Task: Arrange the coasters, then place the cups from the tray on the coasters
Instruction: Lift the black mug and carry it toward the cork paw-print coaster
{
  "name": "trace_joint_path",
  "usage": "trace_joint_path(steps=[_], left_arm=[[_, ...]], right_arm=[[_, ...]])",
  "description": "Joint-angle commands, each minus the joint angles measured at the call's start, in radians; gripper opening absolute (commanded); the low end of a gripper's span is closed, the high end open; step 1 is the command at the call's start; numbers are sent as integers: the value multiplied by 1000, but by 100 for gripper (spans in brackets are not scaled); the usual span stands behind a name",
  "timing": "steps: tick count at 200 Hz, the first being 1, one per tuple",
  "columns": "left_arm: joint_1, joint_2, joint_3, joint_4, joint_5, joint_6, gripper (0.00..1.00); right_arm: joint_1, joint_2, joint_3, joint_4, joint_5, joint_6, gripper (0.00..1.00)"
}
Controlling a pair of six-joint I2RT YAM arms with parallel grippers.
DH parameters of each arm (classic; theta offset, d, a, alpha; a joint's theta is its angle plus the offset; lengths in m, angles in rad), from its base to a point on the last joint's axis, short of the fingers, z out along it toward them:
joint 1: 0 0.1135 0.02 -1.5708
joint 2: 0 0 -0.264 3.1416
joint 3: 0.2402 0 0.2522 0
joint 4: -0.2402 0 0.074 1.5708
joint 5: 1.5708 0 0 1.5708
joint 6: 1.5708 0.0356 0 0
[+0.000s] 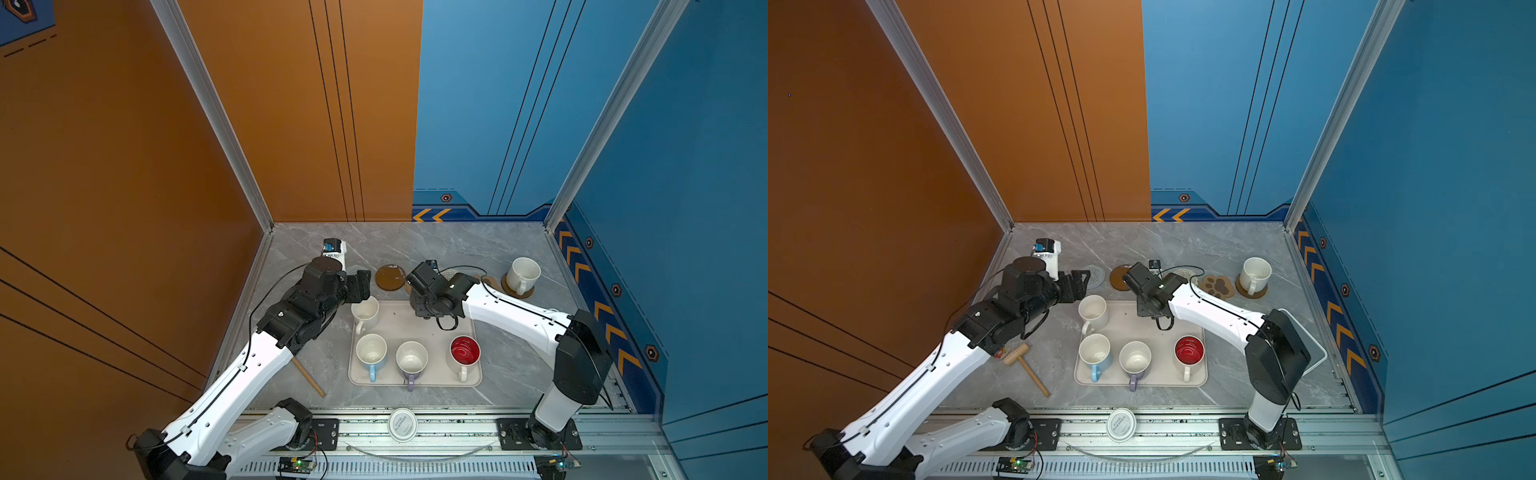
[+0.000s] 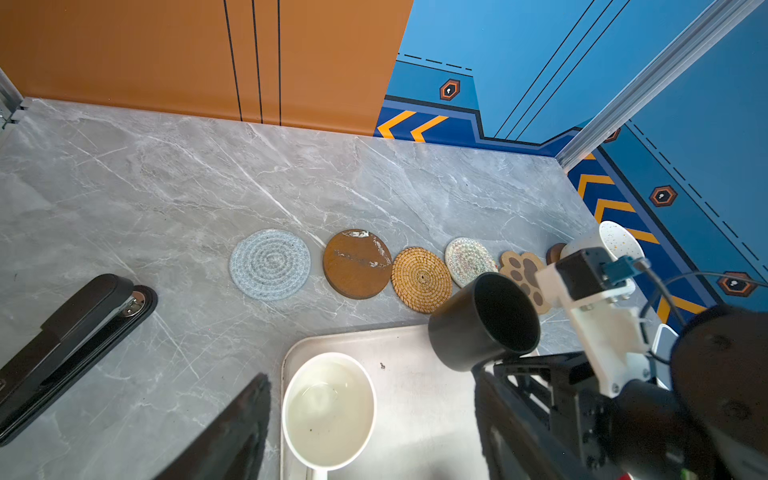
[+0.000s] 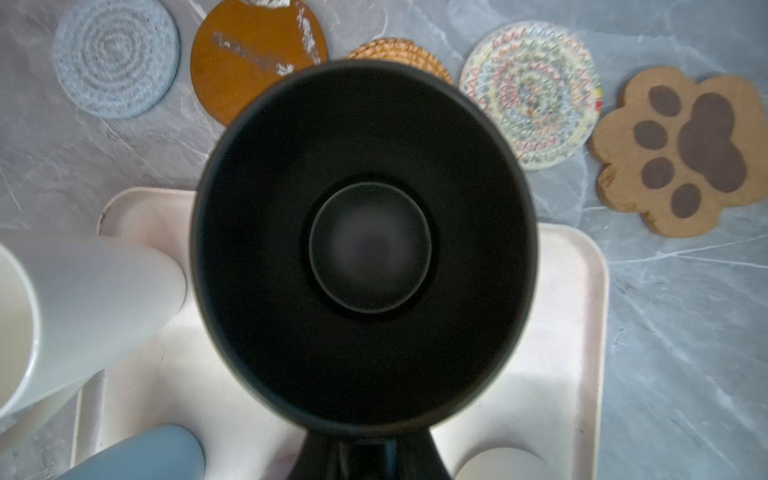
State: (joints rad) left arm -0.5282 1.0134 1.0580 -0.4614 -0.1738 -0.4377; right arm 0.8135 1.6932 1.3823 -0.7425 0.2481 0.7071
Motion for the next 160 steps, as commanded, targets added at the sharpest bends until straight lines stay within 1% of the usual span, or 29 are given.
trace_joint_path(steps=[1, 19, 25, 28, 46, 97, 132, 160], left_arm=[[14, -4, -18, 4, -7, -11, 78], [14, 6, -12, 3, -9, -11, 78], [14, 8, -10, 5, -7, -12, 78], [14, 9, -10, 4, -7, -13, 78], [14, 18, -4, 4, -10, -17, 78], [11, 53, 9, 12, -17, -32, 78], [8, 69, 31, 13, -22, -39, 78], [8, 88, 35, 33, -33, -42, 78]], right_arm=[[-50, -70, -8, 3, 39, -41, 0], [-102, -99, -19, 3, 28, -64, 0], [-105, -110, -25, 3, 29, -75, 0], [-138, -114, -29, 3, 29, -80, 0], [-212, -131, -41, 2, 7, -111, 0], [-381, -139, -51, -3, -27, -201, 0], [-458, -123, -55, 11, -37, -251, 0], [-500, -97, -59, 36, -83, -278, 0]])
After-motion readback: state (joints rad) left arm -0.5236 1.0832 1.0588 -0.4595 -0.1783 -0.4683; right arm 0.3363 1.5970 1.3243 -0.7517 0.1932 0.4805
